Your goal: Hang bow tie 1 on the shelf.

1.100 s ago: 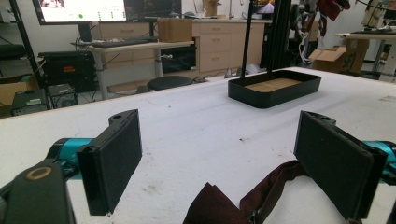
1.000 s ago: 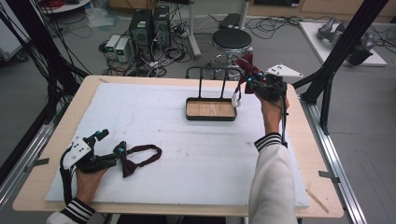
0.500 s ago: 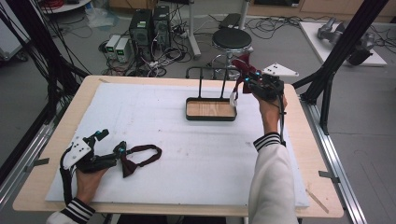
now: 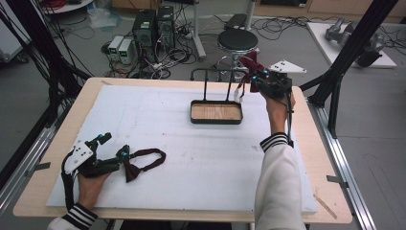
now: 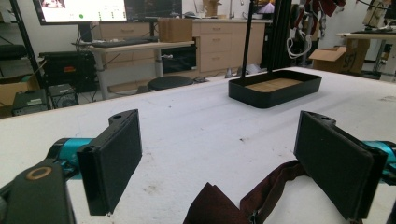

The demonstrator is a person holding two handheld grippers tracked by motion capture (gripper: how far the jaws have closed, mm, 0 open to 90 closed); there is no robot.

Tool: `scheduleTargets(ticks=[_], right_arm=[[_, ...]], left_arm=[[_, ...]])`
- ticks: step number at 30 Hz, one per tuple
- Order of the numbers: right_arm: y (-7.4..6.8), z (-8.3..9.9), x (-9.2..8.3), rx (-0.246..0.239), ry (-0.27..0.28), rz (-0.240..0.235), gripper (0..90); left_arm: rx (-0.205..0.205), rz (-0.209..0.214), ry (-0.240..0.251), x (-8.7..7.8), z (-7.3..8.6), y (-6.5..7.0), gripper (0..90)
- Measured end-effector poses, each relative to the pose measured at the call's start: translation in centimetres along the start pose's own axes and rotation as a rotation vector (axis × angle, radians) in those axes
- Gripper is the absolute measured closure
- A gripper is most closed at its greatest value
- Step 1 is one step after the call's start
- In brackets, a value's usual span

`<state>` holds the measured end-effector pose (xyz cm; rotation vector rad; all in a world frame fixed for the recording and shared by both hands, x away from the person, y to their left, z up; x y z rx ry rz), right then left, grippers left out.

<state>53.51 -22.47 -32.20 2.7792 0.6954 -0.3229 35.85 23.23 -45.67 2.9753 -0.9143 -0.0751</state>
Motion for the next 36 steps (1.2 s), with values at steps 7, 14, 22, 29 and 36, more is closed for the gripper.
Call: scheduleTargets(ticks=[7,14,22,29,36], right_arm=[[-0.3,0.6,-0.2,-0.006,-0.063,-0.02,74.9],[0.1,1.6,0.0,-0.031,-0.118,0.007,74.8],[0.2,2.7,0.9,-0.041,-0.171,0.042,74.7],[0.4,3.6,1.6,0.003,-0.202,0.051,74.7],[0.8,5.2,1.7,0.049,-0.276,0.045,74.7]], left_arm=[[0.001,0.0,0.002,0.0,0.0,0.0,15.5],[0.0,-0.001,0.002,0.0,0.0,0.0,15.5],[0.001,-0.001,0.004,0.0,0.0,0.0,15.5],[0.003,0.0,0.004,0.0,0.0,0.0,15.5],[0.002,0.001,0.006,-0.1,0.0,0.0,15.5]])
Point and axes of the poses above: each handheld gripper's, and its own axes: x roughly forward along the jaws, z roughly out of its underside, y roughly to its right, the point moved 9 cm from there along x, roughly forward along the jaws, and after that the axes turned 3 degrees about -x, right-handed, at the moved point
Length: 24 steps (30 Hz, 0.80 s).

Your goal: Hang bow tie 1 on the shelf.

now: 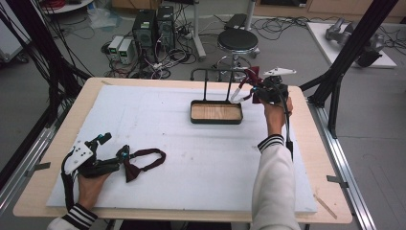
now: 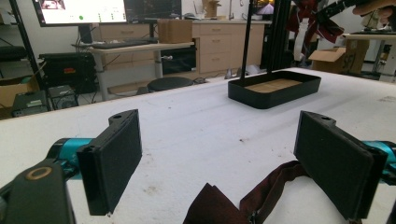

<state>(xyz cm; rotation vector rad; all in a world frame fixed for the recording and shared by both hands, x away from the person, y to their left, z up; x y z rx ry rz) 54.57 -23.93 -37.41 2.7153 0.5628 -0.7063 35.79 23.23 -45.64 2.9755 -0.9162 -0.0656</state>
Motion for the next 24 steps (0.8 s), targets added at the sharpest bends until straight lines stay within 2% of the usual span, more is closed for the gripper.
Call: scheduleTargets(ticks=[4,7,15,18,20,22,24], right_arm=[[0.0,0.8,0.3,0.024,-0.029,-0.024,74.7],[-0.1,1.1,0.5,0.023,-0.043,-0.034,74.7],[-0.3,1.6,1.0,0.046,-0.057,-0.06,74.8],[-0.4,1.7,1.0,0.061,-0.048,-0.07,74.8],[-0.2,2.0,0.8,0.043,0.007,-0.036,74.8],[-0.2,2.8,0.8,0.094,0.003,-0.063,74.8],[-0.2,3.3,0.8,0.093,0.005,-0.062,74.7]], left_arm=[[-0.001,0.0,0.001,0.0,0.0,0.0,15.5],[0.0,0.0,0.0,0.0,0.0,0.0,15.5],[0.0,0.001,0.001,0.0,0.0,0.0,15.5],[0.0,0.001,0.003,0.0,0.0,0.0,15.5],[0.0,0.0,0.004,0.0,0.0,0.0,15.4],[0.0,0.0,0.004,0.0,0.0,0.0,15.5],[0.001,0.0,0.002,0.0,0.0,0.0,15.5]])
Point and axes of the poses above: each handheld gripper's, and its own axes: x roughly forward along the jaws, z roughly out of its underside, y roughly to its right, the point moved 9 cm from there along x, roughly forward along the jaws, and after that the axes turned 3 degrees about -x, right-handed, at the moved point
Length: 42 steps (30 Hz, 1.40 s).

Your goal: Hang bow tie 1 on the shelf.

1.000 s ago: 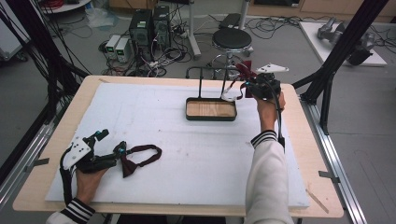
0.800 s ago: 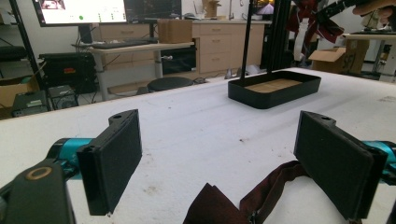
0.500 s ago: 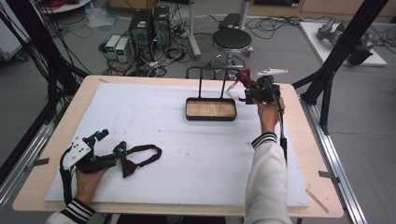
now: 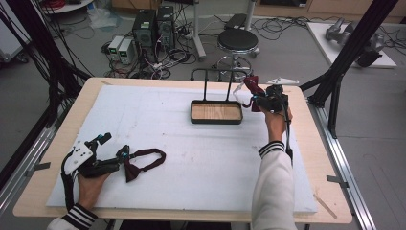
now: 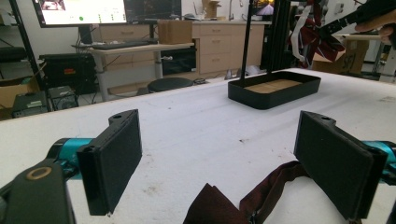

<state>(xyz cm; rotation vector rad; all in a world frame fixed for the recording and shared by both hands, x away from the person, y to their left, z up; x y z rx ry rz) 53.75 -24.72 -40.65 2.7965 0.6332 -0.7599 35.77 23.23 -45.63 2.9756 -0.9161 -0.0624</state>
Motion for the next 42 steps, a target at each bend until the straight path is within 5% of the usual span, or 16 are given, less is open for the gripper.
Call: scheduleTargets(ticks=[16,17,21,23,32,42], right_arm=[[-0.1,1.5,0.2,0.025,0.009,-0.017,72.7],[-0.1,1.4,0.2,0.019,0.018,-0.022,68.5],[0.1,1.1,0.6,0.023,0.039,0.042,10.2],[0.0,1.1,0.6,0.055,0.038,0.049,0.6],[-1.4,0.4,-1.5,0.047,0.122,-0.022,0.5],[-3.4,1.0,-4.7,0.031,0.216,-0.042,0.5]], left_arm=[[-0.012,0.01,0.01,-0.1,-0.1,-0.1,15.5],[-0.011,0.011,0.01,-0.1,-0.1,-0.1,15.5],[-0.014,0.013,0.012,-0.1,-0.1,-0.1,15.5],[-0.016,0.014,0.011,-0.1,-0.1,-0.1,15.5],[-0.013,0.014,0.009,-0.1,-0.1,-0.1,15.5],[-0.016,0.014,0.01,-0.1,-0.1,-0.1,15.4]])
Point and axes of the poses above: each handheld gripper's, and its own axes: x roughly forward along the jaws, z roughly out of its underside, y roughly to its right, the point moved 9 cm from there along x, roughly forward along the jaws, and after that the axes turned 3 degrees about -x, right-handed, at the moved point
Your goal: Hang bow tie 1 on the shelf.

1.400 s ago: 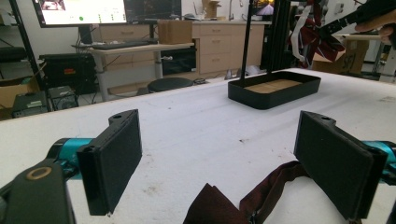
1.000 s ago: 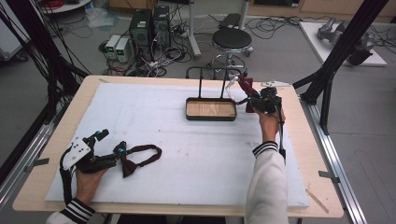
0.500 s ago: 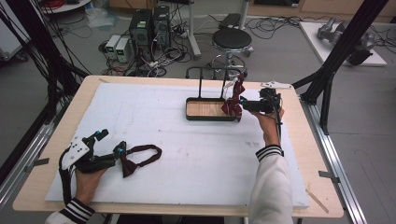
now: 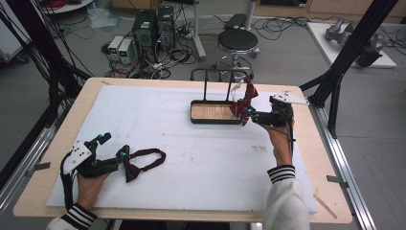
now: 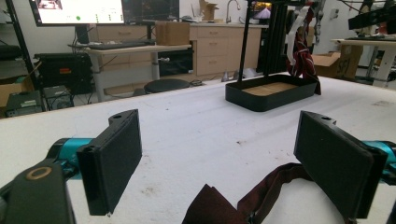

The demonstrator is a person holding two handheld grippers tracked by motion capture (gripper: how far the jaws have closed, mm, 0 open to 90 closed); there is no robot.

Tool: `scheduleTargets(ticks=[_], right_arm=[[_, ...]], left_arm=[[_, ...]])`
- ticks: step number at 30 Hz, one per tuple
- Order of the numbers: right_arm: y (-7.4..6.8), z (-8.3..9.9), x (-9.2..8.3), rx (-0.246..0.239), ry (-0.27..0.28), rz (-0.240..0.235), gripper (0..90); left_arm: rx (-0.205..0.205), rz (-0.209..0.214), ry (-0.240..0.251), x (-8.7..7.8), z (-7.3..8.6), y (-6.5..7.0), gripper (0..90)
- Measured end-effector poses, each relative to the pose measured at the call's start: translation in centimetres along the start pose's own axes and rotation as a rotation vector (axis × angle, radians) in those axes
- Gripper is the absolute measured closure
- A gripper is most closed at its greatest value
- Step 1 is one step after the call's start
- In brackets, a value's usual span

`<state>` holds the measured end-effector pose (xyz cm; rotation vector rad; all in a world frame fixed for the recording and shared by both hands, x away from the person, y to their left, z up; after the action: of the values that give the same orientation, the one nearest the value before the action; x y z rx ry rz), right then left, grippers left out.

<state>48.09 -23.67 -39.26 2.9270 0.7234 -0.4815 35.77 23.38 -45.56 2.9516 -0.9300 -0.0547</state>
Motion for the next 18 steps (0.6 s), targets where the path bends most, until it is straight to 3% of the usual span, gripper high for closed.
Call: scheduleTargets(ticks=[7,10,13,18], right_arm=[[-2.6,0.3,-2.6,-0.029,0.083,-0.046,0.6],[-4.0,0.7,-3.7,-0.08,0.086,-0.078,0.6],[-5.3,0.9,-4.8,-0.108,0.14,-0.1,0.6],[-6.4,2.1,-6.3,-0.119,0.183,-0.096,0.6]], left_arm=[[0.001,-0.002,0.001,0.0,0.0,0.0,15.4],[0.0,-0.002,0.002,0.0,0.0,0.0,15.4],[0.0,-0.002,0.002,0.0,0.0,0.0,15.4],[-0.002,-0.004,0.001,0.0,0.0,0.0,15.4]])
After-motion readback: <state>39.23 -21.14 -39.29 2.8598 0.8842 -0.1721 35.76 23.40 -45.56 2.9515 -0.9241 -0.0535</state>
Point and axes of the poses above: each handheld gripper's, and its own axes: x roughly forward along the jaws, z roughly out of its underside, y roughly to its right, the point moved 9 cm from there along x, roughly forward along the jaws, and after that the axes turned 3 degrees about -x, right-handed, at the moved point
